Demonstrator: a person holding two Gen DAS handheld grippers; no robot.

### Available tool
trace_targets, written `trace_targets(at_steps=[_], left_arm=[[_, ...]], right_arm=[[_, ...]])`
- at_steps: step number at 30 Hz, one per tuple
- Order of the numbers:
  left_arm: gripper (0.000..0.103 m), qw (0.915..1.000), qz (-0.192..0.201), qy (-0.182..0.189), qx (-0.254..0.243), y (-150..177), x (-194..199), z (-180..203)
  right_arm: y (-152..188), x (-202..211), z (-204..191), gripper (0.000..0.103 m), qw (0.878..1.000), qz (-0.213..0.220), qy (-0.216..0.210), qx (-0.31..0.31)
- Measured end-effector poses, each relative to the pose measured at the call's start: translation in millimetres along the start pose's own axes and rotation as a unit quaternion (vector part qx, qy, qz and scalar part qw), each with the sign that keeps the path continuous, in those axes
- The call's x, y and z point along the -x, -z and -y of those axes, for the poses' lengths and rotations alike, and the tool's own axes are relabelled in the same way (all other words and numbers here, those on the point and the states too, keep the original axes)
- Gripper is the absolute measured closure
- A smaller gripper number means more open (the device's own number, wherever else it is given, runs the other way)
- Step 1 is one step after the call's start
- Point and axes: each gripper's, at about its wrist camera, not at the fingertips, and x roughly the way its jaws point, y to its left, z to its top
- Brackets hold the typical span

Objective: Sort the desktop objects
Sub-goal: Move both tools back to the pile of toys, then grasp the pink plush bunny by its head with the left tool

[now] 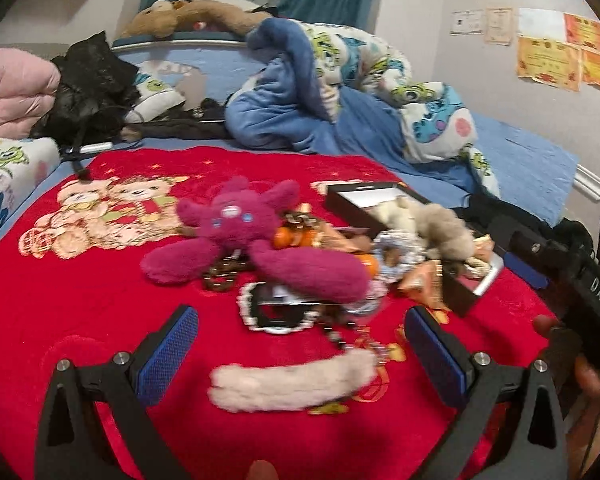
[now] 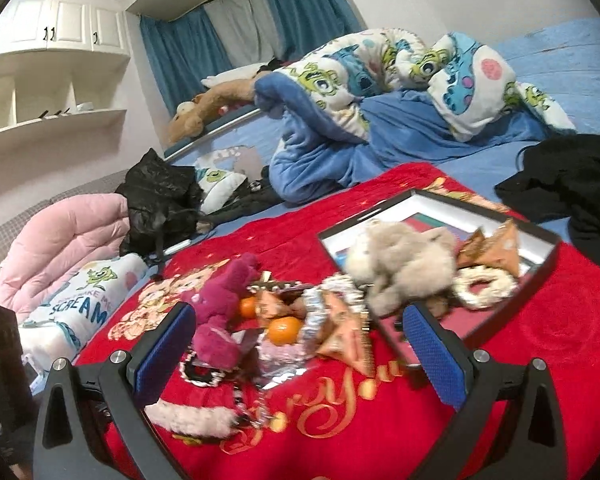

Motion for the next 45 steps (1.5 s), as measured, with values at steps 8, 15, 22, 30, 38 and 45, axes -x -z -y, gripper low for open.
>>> trace_targets(at_steps=[8,15,22,30,38,45], left_arm=[[0.000,1.0000,0.002,-0.007,0.001,-2.3,-3.2,-24.2],[0.000,0.9999,-0.002,-0.012,-0.003,-16.7,-11.2,-24.4],[0.000,0.9994,-0.011,-0.032,-0.009,-36.5,-30.6,-28.8],[0.000,0.9991,-0.028,-0.030,0.005,-50.6,-56.0,-35.5],[0.000,0.9990,-0.029,-0.033,-0.005,-75.4,-91.9,-40.8],[0.000,0.9977,-0.052,-0.040,-0.016,-91.7,-142.8,-47.9]], right_arm=[[-4.0,-14.3,-5.7,0.000,0.998,0.034,-0.033,-0.047],[1.9,-28.9,-8.9,0.000,0.999,0.017,-0.013,-0.035],[0.8,-36.3,-4.4,0.000,1.000,0.009,0.010,-0.021],[-2.4,-45.6,-12.7,0.000,0.999,-0.005,0.004,0.045],[0.3,-72.0,-3.5,0.002,0.997,-0.041,-0.032,0.048],[2.7,-82.8,20.8,0.012,0.996,-0.060,-0.063,0.010]])
